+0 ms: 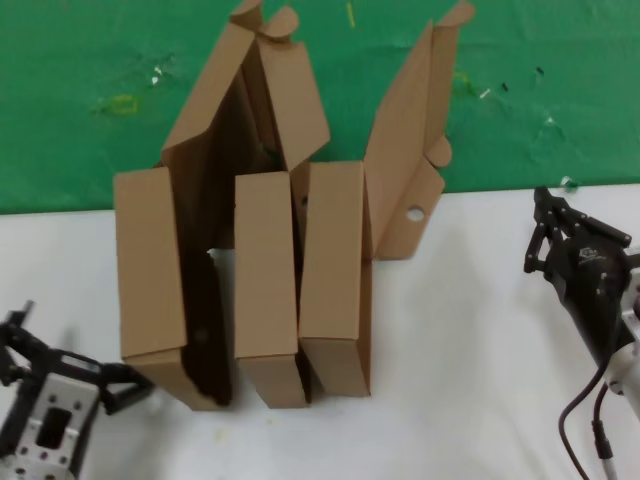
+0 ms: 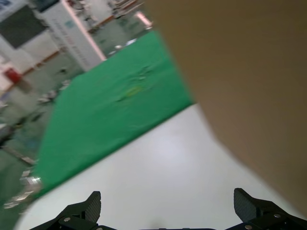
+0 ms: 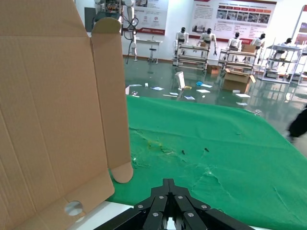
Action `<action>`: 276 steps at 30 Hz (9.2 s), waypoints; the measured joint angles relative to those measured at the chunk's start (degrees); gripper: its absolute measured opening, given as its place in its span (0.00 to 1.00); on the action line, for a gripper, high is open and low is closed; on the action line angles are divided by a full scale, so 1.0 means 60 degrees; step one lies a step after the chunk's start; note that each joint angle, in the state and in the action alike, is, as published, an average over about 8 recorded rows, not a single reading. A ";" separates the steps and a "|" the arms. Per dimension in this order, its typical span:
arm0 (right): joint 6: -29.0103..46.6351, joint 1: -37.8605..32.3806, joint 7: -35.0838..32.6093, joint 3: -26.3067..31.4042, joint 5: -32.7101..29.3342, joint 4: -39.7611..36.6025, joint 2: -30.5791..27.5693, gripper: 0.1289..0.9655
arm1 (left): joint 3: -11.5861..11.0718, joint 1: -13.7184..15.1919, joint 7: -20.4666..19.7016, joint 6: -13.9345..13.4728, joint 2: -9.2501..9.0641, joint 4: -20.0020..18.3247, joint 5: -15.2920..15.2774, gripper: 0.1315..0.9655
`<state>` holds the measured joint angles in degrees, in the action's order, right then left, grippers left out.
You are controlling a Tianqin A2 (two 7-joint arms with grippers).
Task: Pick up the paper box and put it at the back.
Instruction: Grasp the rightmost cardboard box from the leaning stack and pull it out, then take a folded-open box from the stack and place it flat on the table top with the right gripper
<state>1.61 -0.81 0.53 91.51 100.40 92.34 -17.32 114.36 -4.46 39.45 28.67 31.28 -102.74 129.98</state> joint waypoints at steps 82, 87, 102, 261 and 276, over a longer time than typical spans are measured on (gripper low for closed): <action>-0.1458 0.0268 -0.0595 0.0762 0.1322 0.0951 -0.1777 0.11 | -0.0856 0.1393 -0.2212 -0.1588 -0.2742 0.1817 -0.2429 1.00; -0.1935 0.0757 -0.1143 0.0954 0.2068 0.1830 -0.3254 0.15 | -0.0789 0.1413 -0.2305 -0.1639 -0.2601 0.1809 -0.2187 1.00; 0.3199 0.2878 -0.3654 -0.1714 0.2593 0.2847 -0.3583 0.52 | -0.0568 0.1507 -0.2413 -0.1525 -0.2319 0.1805 -0.1672 1.00; 1.1317 -0.8606 0.7298 0.6068 -1.7581 -0.3743 0.0626 0.02 | -0.0358 0.1453 -0.2750 -0.1283 -0.1852 0.1622 -0.1207 1.00; 1.2111 -0.8803 0.6521 0.5643 -1.7715 -0.3560 0.1224 0.02 | -0.0349 0.1477 -0.2716 -0.1313 -0.1931 0.1666 -0.1336 1.00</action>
<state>74.27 -53.63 39.65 125.37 -5.89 70.98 -9.98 112.27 4.40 23.15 20.79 19.70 -92.75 121.96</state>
